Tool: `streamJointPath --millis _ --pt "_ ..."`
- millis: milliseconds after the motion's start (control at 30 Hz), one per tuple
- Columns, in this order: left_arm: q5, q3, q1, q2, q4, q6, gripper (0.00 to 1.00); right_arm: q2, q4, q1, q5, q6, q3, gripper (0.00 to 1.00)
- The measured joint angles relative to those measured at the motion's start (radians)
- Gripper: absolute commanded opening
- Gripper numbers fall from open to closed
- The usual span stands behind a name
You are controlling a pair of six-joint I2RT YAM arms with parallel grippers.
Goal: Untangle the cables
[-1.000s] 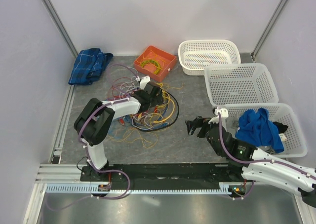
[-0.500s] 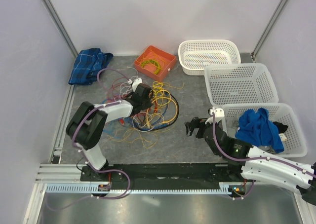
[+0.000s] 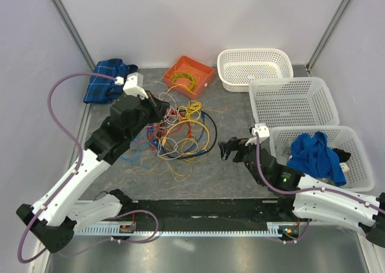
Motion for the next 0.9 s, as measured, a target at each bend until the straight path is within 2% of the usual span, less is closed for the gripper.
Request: streamJointPath --millis 133,300,533,700,900 --pt "0.001 0.006 0.0 -0.058 -0.095 0.047 0.02 -0.01 0.071 0.0 -0.068 -0.053 0.022 0.98" --pt "0.02 0.008 0.0 -0.056 -0.153 0.076 0.02 0.025 0.172 0.0 -0.189 -0.131 0.075 0.97" --pt "0.08 0.155 0.0 -0.012 -0.201 0.087 0.02 0.232 0.296 0.0 -0.336 -0.201 0.18 0.96" --pt "0.1 0.275 0.0 -0.013 -0.202 0.1 0.02 0.375 0.334 0.0 -0.358 -0.278 0.261 0.97" --pt "0.122 0.322 0.0 -0.014 -0.202 0.106 0.02 0.486 0.426 0.0 -0.301 -0.373 0.285 0.98"
